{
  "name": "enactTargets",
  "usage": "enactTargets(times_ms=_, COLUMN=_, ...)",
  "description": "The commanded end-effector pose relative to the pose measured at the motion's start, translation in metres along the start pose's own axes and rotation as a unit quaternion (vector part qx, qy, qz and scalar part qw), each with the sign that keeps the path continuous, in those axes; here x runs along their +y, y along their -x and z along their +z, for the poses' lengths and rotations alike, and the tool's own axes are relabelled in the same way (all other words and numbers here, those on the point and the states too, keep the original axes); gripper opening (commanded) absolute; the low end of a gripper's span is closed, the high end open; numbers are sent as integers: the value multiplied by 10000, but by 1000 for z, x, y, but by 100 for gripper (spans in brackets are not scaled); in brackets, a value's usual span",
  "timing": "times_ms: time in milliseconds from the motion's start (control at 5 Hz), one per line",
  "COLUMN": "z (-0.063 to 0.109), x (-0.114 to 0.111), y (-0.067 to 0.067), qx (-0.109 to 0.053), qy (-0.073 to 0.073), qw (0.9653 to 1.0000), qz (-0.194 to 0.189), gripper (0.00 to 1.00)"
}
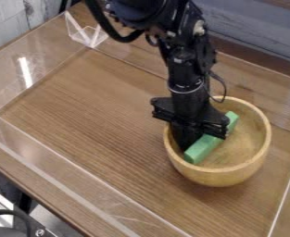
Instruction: Put the green block in the brown bowl
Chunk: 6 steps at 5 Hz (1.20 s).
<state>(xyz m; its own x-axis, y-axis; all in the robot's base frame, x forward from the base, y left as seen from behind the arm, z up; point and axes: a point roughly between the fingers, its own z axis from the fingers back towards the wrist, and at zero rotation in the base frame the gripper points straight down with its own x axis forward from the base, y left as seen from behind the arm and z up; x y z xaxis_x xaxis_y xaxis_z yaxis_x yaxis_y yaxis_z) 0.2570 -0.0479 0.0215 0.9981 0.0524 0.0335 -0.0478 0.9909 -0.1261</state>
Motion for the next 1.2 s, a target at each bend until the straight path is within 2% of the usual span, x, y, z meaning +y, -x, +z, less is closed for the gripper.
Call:
enactTargets(times_ms=0, z=5, x=-2, y=9, qx=109, qy=11, qw=9999, qz=-39, gripper=0)
enactTargets(times_ms=200, z=8, x=-2, y=14, qx=193, qy=22, qw=9998, qz=-49, gripper=0)
enactTargets(times_ms=1000, z=27, x=7, y=13, qx=246, qy=126, qw=9996, qz=17, gripper=0)
